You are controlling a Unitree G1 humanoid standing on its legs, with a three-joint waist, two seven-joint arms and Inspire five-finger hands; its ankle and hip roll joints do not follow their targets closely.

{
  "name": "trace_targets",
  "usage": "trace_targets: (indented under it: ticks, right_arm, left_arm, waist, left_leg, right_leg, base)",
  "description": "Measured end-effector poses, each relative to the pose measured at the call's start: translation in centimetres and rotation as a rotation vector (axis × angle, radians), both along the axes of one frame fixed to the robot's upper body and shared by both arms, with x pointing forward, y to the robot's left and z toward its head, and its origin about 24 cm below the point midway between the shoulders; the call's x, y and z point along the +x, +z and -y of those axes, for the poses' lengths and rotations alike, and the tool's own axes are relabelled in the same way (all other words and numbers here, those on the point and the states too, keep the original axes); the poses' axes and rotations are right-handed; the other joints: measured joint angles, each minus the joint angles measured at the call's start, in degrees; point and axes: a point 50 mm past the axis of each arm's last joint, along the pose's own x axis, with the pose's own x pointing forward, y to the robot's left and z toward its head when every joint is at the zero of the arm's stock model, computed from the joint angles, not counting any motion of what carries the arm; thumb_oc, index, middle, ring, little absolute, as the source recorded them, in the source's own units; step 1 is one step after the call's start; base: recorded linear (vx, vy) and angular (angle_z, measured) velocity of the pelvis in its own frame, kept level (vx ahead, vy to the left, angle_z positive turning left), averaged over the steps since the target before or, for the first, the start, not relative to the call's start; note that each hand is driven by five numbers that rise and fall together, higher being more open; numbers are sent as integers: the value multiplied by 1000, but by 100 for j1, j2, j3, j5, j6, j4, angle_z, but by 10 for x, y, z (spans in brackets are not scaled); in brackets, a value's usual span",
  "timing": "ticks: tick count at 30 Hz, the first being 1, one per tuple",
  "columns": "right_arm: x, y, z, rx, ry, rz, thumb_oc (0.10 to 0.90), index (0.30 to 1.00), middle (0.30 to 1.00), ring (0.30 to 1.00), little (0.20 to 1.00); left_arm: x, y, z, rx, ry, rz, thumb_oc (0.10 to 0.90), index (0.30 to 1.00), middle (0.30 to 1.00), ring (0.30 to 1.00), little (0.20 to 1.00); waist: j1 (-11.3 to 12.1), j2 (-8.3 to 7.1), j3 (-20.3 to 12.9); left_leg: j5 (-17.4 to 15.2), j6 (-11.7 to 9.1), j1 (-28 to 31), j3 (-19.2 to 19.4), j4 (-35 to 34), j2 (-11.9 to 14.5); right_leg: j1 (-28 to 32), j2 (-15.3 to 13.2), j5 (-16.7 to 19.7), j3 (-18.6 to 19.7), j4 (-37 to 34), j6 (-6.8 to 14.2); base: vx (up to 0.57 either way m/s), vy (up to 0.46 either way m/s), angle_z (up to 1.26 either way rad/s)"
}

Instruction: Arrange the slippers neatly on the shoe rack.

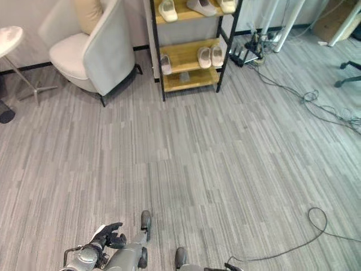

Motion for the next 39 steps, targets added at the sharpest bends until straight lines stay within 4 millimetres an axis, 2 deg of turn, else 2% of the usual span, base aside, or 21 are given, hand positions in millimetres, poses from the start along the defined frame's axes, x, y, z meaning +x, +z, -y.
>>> trace_targets:
  ticks: [2,3,5,7,9,11,14,18,19,21,22,25,26,27,28,29,31,33,35,36,39]
  right_arm:
    - [0,-3,-13,20,55,-13,800,900,900,900,900]
    - [5,-4,-20,37,102,-7,800,900,900,900,900]
    - [13,-2,-25,49,118,41,800,900,900,900,900]
    - [20,2,-27,60,98,102,800,900,900,900,900]
    - [45,11,-28,58,124,196,800,900,900,900,900]
    - [59,18,-27,54,129,249,800,900,900,900,900]
    - [57,17,-27,60,101,260,800,900,900,900,900]
    - [42,9,-26,93,-38,220,800,900,900,900,900]
    - [39,8,-24,91,-56,203,800,900,900,900,900]
    - [35,6,-20,86,-81,185,800,900,900,900,900]
    - [29,5,-15,74,-98,161,800,900,900,900,900]
    - [13,2,-7,56,-112,90,800,900,900,900,900]
    - [0,1,2,37,-130,59,800,900,900,900,900]
    - [-2,2,6,26,-136,51,800,900,900,900,900]
    - [-10,0,8,21,-149,0,800,900,900,900,900]
    - [-16,-3,4,21,-144,-36,800,900,900,900,900]
    - [-13,-3,2,9,-111,-30,800,900,900,900,900]
    - [-2,2,10,-27,-72,-1,800,900,900,900,900]
    - [3,8,21,-75,-6,14,800,900,900,900,900]
    - [10,10,20,-86,35,33,800,900,900,900,900]
    - [4,3,-2,-53,134,25,800,900,900,900,900]
  left_arm:
    - [-9,-3,-12,34,20,-51,800,900,900,900,900]
    - [-14,-3,-19,49,34,-72,800,900,900,900,900]
    - [-19,-4,-23,56,38,-85,800,900,900,900,900]
    - [-20,-4,-22,50,36,-78,800,900,900,900,900]
    - [4,3,-8,32,-15,-13,800,900,900,900,900]
    - [19,9,1,31,-76,31,800,900,900,900,900]
    - [33,16,8,23,-114,101,800,900,900,900,900]
    - [18,6,16,41,-166,40,800,900,900,900,900]
    - [6,0,17,54,-191,-5,800,900,900,900,900]
    - [-16,-9,22,48,-206,-80,800,900,900,900,900]
    - [-35,-16,29,30,-208,-135,800,900,900,900,900]
    - [-49,-20,24,6,-134,-183,800,900,900,900,900]
    - [-42,-18,19,-5,-81,-161,800,900,900,900,900]
    - [-31,-15,18,-9,-71,-126,800,900,900,900,900]
    - [-20,-10,14,-5,-60,-83,800,900,900,900,900]
    - [-7,-3,0,-5,5,-25,800,900,900,900,900]
    - [12,8,-11,37,-18,49,800,900,900,900,900]
    - [18,11,-4,34,-56,83,800,900,900,900,900]
    - [11,5,9,4,-63,58,800,900,900,900,900]
    - [11,5,14,-14,-58,55,800,900,900,900,900]
    - [-3,-1,8,15,-56,12,800,900,900,900,900]
  waist:
    - [18,-230,-251]
    - [11,-321,-238]
    - [-46,-314,-254]
    - [-150,-367,-277]
    - [-304,-178,-176]
    - [-712,253,32]
    - [-945,91,-80]
    - [-1068,105,-380]
    - [-1080,154,-380]
    - [-1170,307,-439]
    - [-1248,447,-507]
    - [-1209,449,-539]
    - [-1211,356,-567]
    - [-1083,282,-507]
    - [-757,64,-345]
    - [-520,-251,-223]
    - [-399,-555,-202]
    - [-277,-456,-180]
    - [-241,-203,-273]
    - [-222,-144,-308]
    - [-149,-104,-493]
  left_leg:
    - [114,465,173,198,165,-147]
    - [114,731,415,357,76,-125]
    - [34,953,682,410,-39,-174]
    - [-212,1125,1040,338,6,-405]
    - [-852,1509,1211,-44,326,-545]
    - [-842,1397,1735,-458,180,-305]
    - [-1253,1223,2378,-698,22,-444]
    - [-1733,748,2990,-831,-60,-248]
    - [-1815,589,3188,-783,62,-139]
    - [-1781,395,3296,-710,451,31]
    - [-1527,10,3284,-640,977,148]
    - [-972,-287,2995,-535,2425,271]
    - [441,-130,2138,-531,3859,250]
    - [1307,1,1548,-487,4833,253]
    - [1294,240,808,-207,6202,274]
    - [736,431,305,29,6665,270]
    - [32,533,-450,231,6262,304]
    - [-464,439,-677,283,4359,176]
    - [-376,316,-523,378,1896,30]
    - [-336,263,-498,542,1450,-21]
    - [-11,999,124,389,1079,-263]
  right_leg:
    - [52,-197,-273,110,261,244]
    - [-401,-291,-736,-40,1490,603]
    - [-978,-402,-810,-302,2970,904]
    - [-1545,-939,-798,-500,4859,1235]
    - [-2360,-847,-795,-265,6164,1179]
    - [-2599,-356,-961,-665,5120,1030]
    - [-3104,-532,-720,-965,3784,953]
    - [-3164,-712,424,-790,1352,905]
    - [-2995,-665,1010,-851,1407,746]
    - [-2870,-534,1138,-964,1756,454]
    - [-2633,-359,901,-1020,1974,52]
    - [-2087,-156,557,-938,1924,-104]
    - [-1724,-90,296,-905,1684,-344]
    - [-1504,-72,243,-899,1458,-416]
    - [-1201,-67,246,-728,1269,-436]
    - [-804,-185,289,-615,1156,-441]
    - [-388,-265,78,-526,956,-377]
    - [131,-183,44,-376,578,-265]
    - [494,-68,-45,-278,279,-171]
    - [686,-42,-119,-276,158,-81]
    - [1215,133,-607,-220,473,354]
  base:
    - [545,194,-56]
    - [290,125,-54]
    - [237,109,-22]
    - [574,161,27]
    - [863,43,50]
    - [654,-111,84]
    - [495,-191,68]
    - [522,-266,55]
    - [336,-205,3]
    - [388,-273,-8]
    - [440,-328,-15]
    - [317,-472,-9]
    - [259,-503,29]
    - [298,-467,12]
    - [321,-237,-46]
    - [449,-263,-56]
    - [447,-93,-25]
    - [396,-4,-39]
    - [345,-12,-51]
    - [300,8,-60]
    - [215,47,-36]
